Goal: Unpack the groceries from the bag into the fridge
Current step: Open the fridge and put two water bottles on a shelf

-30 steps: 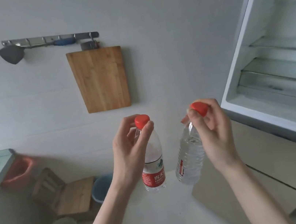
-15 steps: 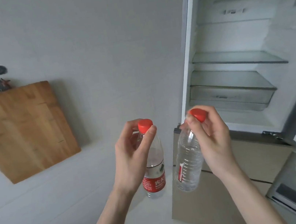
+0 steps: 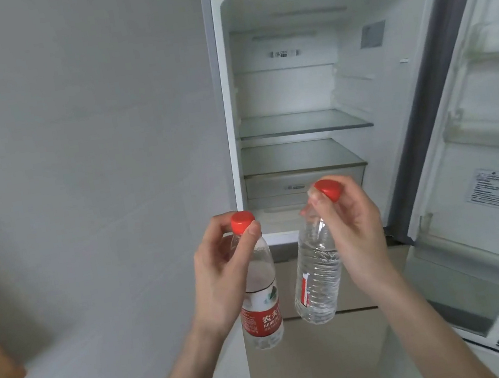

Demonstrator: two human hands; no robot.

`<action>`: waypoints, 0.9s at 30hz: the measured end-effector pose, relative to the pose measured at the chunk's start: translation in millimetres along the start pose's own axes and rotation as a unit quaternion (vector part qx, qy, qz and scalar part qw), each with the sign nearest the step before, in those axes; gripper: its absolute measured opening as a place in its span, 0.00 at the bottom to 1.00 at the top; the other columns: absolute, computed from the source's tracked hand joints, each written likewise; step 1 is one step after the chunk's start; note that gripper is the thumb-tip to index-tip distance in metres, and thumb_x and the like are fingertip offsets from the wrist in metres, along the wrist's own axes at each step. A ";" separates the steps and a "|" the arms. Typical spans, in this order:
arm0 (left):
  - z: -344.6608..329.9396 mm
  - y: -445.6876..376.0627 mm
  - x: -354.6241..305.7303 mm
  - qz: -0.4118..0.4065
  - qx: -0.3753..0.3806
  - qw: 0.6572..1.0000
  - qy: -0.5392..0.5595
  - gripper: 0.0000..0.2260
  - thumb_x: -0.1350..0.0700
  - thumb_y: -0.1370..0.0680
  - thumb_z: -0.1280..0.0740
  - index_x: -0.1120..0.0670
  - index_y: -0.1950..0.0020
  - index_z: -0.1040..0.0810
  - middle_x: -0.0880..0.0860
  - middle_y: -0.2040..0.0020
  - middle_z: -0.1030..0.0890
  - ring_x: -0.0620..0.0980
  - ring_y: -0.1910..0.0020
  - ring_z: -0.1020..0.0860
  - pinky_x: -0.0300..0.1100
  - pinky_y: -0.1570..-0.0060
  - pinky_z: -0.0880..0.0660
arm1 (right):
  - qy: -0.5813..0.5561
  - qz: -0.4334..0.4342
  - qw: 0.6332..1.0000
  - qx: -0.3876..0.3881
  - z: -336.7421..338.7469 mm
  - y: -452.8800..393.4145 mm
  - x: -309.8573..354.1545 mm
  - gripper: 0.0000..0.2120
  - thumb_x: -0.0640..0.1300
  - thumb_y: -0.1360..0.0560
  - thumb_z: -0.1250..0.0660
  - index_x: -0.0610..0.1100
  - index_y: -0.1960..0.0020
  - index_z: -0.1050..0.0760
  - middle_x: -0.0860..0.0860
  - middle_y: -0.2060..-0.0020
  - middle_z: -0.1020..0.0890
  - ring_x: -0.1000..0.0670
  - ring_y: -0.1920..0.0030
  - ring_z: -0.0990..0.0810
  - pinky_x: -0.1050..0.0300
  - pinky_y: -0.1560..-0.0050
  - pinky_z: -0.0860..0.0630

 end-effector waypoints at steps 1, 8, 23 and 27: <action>-7.8 -5.2 3.1 0.001 0.007 1.000 0.008 0.06 0.51 0.21 0.29 0.52 0.49 0.20 0.56 0.52 0.17 0.63 0.49 0.18 0.62 0.42 0.22 | 0.009 0.001 1.000 -0.005 5.7 -5.2 -2.4 0.10 0.47 0.22 0.31 0.41 0.46 0.24 0.44 0.56 0.18 0.47 0.55 0.15 0.62 0.51 0.21; -63.3 -49.5 26.9 0.012 0.037 0.999 0.029 0.10 0.50 0.23 0.29 0.54 0.47 0.20 0.54 0.52 0.15 0.53 0.49 0.15 0.51 0.41 0.21 | 0.062 0.000 0.998 -0.013 46.9 -49.1 -31.3 0.08 0.47 0.20 0.31 0.44 0.45 0.24 0.48 0.54 0.17 0.46 0.50 0.15 0.55 0.46 0.19; -160.2 -204.0 40.7 -0.036 0.001 0.999 0.006 0.07 0.53 0.21 0.28 0.55 0.47 0.19 0.54 0.53 0.15 0.54 0.51 0.15 0.54 0.42 0.19 | 0.037 0.023 0.999 0.001 99.6 -225.6 -86.4 0.08 0.50 0.21 0.30 0.46 0.48 0.21 0.49 0.58 0.15 0.51 0.55 0.14 0.59 0.48 0.20; -172.7 -249.1 38.5 -0.058 -0.022 0.998 -0.008 0.06 0.54 0.21 0.27 0.56 0.48 0.18 0.54 0.56 0.16 0.48 0.57 0.17 0.50 0.46 0.19 | -0.006 0.007 0.999 -0.033 100.4 -276.2 -94.9 0.08 0.52 0.22 0.28 0.47 0.51 0.19 0.51 0.60 0.15 0.48 0.56 0.13 0.50 0.47 0.18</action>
Point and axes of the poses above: each hand's wrist, its own y-axis away from the middle knuckle, its own z-axis out of the back of the hand, x = y × z, the point moved 3 cm from there along -y, towards the middle knuckle
